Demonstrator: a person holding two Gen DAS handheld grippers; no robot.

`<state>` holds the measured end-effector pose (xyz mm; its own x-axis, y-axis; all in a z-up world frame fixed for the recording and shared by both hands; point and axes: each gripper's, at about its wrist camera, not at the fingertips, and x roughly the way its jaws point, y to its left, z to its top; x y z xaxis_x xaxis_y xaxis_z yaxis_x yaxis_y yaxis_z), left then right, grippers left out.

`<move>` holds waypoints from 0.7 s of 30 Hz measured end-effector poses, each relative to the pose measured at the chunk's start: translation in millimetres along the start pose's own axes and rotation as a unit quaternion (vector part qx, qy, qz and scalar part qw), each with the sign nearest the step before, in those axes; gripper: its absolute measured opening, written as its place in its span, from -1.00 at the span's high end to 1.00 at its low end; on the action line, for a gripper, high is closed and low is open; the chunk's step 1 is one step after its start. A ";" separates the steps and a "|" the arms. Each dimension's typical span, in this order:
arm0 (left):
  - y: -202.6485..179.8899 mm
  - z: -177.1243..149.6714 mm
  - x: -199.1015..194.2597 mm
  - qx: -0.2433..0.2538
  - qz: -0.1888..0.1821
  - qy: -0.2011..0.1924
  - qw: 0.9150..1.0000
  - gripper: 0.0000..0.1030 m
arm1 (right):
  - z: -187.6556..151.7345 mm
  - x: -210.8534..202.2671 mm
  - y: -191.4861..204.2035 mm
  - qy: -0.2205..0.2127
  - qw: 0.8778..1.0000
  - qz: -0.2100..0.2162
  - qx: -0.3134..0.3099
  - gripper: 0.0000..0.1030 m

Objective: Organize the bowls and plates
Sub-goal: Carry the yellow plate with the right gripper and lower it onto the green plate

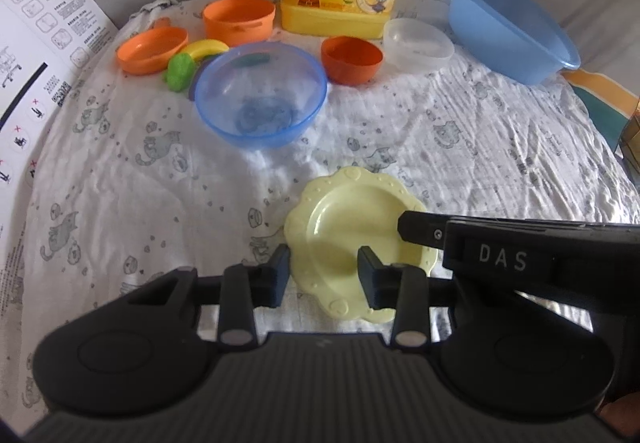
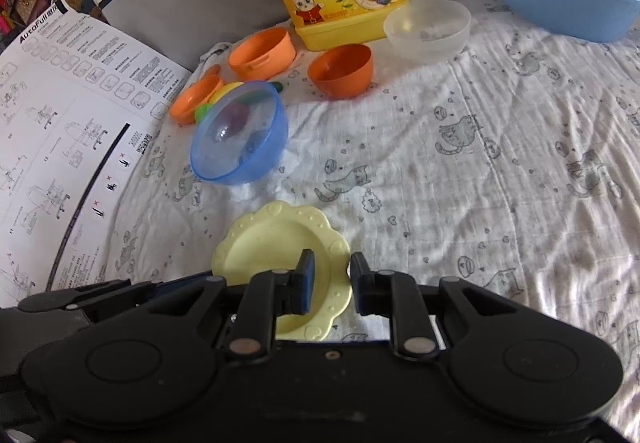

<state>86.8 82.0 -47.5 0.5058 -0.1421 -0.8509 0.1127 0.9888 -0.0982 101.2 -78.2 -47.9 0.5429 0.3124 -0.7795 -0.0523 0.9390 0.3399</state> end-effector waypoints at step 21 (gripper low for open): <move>34.4 -54.8 -99.9 -0.032 0.017 -0.031 0.999 0.31 | -37.5 -65.6 62.0 0.021 0.998 0.039 -0.043 0.61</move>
<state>-6.6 132.8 5.8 0.5613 -0.1085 -0.8205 0.0408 0.9938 -0.1036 30.9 -35.1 4.6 0.4986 0.3885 -0.7749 -0.1661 0.9202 0.3545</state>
